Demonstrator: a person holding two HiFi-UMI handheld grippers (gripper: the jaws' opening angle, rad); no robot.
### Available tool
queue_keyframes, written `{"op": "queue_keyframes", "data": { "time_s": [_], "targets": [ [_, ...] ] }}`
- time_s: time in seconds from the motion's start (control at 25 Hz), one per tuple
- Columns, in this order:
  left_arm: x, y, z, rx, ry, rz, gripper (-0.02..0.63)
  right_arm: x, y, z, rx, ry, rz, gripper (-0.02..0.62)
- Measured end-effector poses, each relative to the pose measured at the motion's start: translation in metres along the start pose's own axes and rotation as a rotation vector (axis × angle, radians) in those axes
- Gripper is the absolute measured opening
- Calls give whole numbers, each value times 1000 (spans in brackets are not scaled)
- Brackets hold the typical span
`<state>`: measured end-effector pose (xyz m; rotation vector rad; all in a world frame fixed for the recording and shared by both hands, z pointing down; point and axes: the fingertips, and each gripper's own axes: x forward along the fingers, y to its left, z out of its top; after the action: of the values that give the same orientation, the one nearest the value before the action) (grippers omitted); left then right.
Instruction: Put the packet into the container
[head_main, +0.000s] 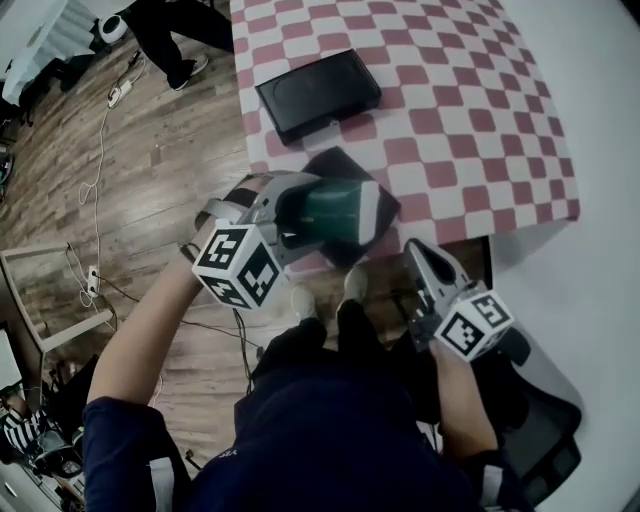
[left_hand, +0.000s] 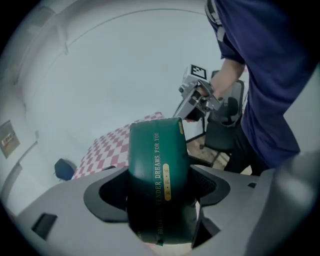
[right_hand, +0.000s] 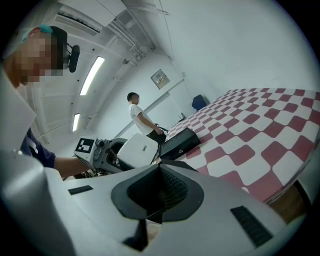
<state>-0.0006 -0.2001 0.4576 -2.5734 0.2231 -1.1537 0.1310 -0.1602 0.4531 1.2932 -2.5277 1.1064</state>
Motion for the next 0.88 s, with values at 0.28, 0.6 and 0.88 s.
{"op": "queue_keyframes", "data": {
  "time_s": [0.28, 0.6, 0.88],
  "targets": [
    [34, -26, -7, 336, 142, -112, 399, -6, -18, -17, 40, 12, -16, 17],
    [53, -47, -21, 587, 254, -237, 399, -14, -32, -26, 70, 13, -26, 17],
    [67, -65, -33, 690, 323, -352, 399, -15, -38, -33, 91, 19, -23, 17]
  ]
}}
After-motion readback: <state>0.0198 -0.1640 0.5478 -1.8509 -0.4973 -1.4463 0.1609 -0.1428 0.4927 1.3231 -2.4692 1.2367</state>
